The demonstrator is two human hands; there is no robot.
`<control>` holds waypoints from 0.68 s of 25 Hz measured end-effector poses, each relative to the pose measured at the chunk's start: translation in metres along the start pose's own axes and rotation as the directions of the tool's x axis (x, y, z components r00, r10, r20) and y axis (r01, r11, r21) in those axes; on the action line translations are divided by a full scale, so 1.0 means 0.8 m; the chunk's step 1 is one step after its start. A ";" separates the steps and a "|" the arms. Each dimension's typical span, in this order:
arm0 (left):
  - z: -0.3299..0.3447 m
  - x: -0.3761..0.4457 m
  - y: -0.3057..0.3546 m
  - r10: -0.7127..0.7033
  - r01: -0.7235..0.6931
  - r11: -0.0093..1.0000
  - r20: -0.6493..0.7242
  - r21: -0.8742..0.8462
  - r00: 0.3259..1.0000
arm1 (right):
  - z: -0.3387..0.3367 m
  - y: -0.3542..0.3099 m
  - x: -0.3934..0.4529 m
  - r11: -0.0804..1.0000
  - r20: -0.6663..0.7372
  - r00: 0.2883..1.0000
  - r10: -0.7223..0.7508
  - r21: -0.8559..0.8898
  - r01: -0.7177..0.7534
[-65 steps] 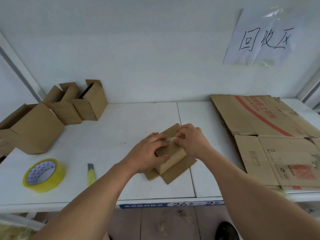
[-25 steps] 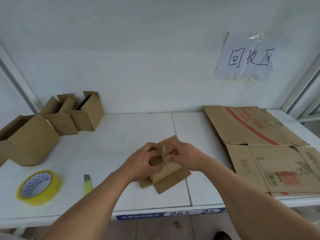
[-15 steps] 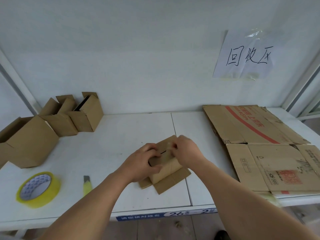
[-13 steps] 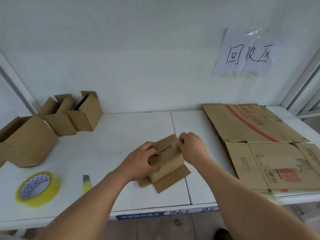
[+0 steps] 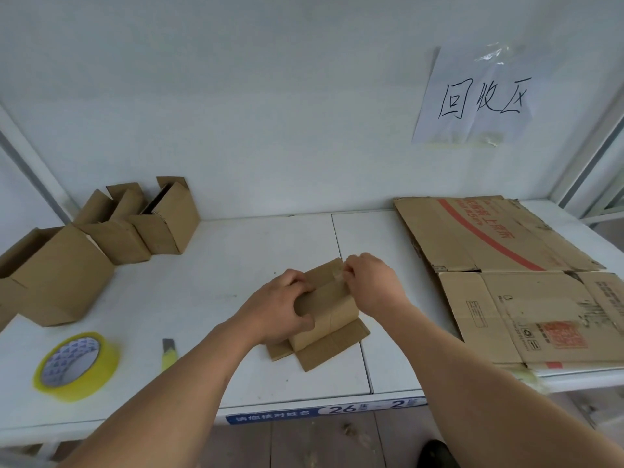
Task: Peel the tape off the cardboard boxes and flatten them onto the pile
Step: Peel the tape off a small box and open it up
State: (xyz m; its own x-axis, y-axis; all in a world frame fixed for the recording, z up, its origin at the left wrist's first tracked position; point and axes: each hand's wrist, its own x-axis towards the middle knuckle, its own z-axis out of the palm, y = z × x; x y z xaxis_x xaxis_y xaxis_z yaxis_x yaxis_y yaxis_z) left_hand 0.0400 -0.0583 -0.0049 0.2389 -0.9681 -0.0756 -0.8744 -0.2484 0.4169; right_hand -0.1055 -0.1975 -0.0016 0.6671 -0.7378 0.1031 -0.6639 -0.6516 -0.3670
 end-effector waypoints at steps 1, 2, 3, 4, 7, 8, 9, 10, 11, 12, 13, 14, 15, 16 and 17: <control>-0.002 0.000 0.001 -0.003 0.003 1.000 0.000 0.010 1.000 | -0.001 0.007 -0.001 0.995 -0.044 0.996 0.074 0.075 -0.071; -0.003 0.001 0.002 -0.007 0.006 1.000 0.003 0.025 1.000 | -0.001 0.012 -0.003 0.986 -0.089 0.988 0.123 0.121 -0.111; -0.004 0.003 0.004 -0.012 0.011 0.999 0.009 0.048 1.000 | 0.000 0.014 -0.006 0.983 -0.110 0.984 0.141 0.134 -0.126; -0.007 0.006 0.007 -0.023 0.021 0.997 0.019 0.080 1.000 | 0.003 0.013 -0.008 0.982 -0.100 0.984 0.146 0.137 -0.131; -0.007 0.021 0.022 -0.094 0.091 0.981 0.009 0.171 0.996 | 0.007 0.001 -0.009 0.991 -0.015 0.995 0.104 0.086 -0.102; -0.004 0.026 0.025 -0.113 0.112 0.978 -0.008 0.174 0.994 | 0.007 0.001 -0.006 0.996 -0.016 0.997 0.080 0.034 -0.080; 0.001 0.030 0.028 -0.114 0.116 0.979 -0.021 0.166 0.993 | 0.005 0.001 -0.005 0.997 -0.031 0.997 0.071 0.004 -0.071; 0.006 0.031 0.028 -0.105 0.108 0.983 -0.033 0.151 0.994 | 0.003 0.004 -0.005 0.996 -0.052 0.995 0.089 0.024 -0.088; 0.010 0.030 0.027 -0.090 0.095 0.986 -0.043 0.134 0.995 | 0.001 0.007 -0.006 0.988 -0.060 0.989 0.136 0.081 -0.131; 0.013 0.028 0.024 -0.075 0.081 0.989 -0.052 0.121 0.996 | 0.001 0.011 -0.007 0.964 -0.053 0.977 0.208 0.181 -0.195; 0.015 0.026 0.022 -0.059 0.065 0.991 -0.063 0.113 0.996 | 0.004 0.015 -0.009 0.917 -0.045 0.958 0.283 0.305 -0.257; 0.015 0.025 0.021 -0.042 0.049 0.993 -0.070 0.111 0.997 | 0.007 0.019 -0.012 0.864 -0.045 0.937 0.348 0.403 -0.301; 0.015 0.024 0.020 -0.025 0.034 0.993 -0.077 0.111 0.997 | 0.007 0.020 -0.014 0.824 -0.034 0.920 0.390 0.459 -0.333; 0.015 0.025 0.020 -0.016 0.025 0.994 -0.080 0.109 0.997 | 0.008 0.018 -0.016 0.812 -0.011 0.918 0.397 0.472 -0.345; 0.015 0.025 0.019 -0.009 0.018 0.994 -0.081 0.104 0.997 | 0.006 0.016 -0.017 0.833 0.008 0.928 0.373 0.438 -0.338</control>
State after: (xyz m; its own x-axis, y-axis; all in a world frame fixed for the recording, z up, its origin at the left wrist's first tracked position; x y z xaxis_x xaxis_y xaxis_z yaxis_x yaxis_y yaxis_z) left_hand 0.0260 -0.0818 -0.0110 0.2804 -0.9599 -0.0062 -0.9091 -0.2677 0.3193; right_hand -0.1213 -0.1954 -0.0125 0.3743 -0.9260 -0.0487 -0.6304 -0.2156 -0.7457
